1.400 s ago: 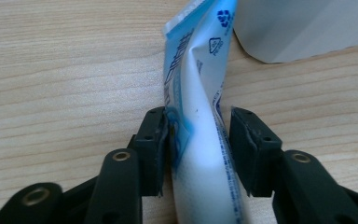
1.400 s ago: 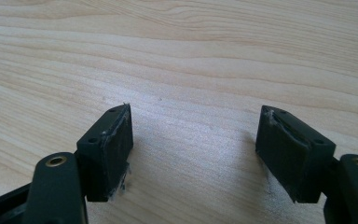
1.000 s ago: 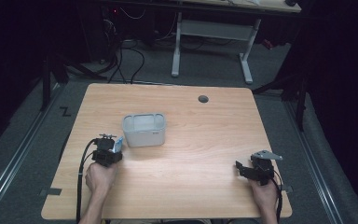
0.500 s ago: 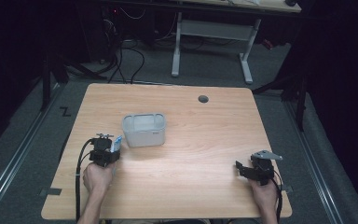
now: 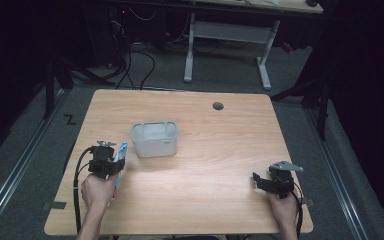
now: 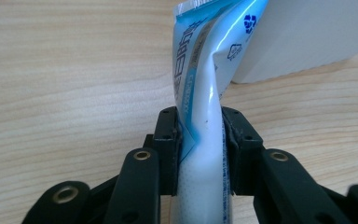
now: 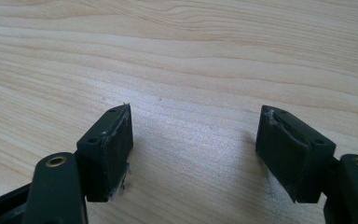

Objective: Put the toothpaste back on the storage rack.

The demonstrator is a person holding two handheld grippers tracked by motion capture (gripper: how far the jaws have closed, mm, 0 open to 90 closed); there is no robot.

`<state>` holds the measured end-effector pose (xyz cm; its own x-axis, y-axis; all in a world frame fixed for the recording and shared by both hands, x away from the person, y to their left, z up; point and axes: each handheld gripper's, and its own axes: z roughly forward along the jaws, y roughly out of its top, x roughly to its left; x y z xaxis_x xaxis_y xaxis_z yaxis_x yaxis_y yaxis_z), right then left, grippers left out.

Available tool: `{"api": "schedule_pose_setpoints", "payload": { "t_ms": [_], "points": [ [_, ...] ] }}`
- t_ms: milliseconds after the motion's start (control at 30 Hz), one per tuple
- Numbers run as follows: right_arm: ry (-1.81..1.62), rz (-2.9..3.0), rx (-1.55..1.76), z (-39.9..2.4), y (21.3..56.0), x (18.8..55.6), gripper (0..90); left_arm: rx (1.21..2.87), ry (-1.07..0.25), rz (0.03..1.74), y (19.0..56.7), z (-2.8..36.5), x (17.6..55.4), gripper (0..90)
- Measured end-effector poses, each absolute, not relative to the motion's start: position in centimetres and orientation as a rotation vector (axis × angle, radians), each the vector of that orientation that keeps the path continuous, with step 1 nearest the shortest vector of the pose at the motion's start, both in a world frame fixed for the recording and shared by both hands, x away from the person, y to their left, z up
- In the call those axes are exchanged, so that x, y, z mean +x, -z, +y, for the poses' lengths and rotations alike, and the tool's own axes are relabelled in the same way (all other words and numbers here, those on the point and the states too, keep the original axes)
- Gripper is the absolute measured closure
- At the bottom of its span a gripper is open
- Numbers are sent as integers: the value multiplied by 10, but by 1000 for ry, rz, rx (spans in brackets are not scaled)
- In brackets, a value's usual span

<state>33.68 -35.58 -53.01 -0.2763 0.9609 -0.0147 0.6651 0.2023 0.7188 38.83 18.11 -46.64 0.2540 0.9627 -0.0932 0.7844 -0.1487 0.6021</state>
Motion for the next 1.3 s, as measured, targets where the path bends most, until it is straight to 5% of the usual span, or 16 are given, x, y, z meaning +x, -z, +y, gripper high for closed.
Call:
{"api": "schedule_pose_setpoints", "payload": {
  "t_ms": [1300],
  "points": [
    [-840,2012,1512,-356,530,337,274,1937,-462,1376,404,188,360,715]
  ]
}}
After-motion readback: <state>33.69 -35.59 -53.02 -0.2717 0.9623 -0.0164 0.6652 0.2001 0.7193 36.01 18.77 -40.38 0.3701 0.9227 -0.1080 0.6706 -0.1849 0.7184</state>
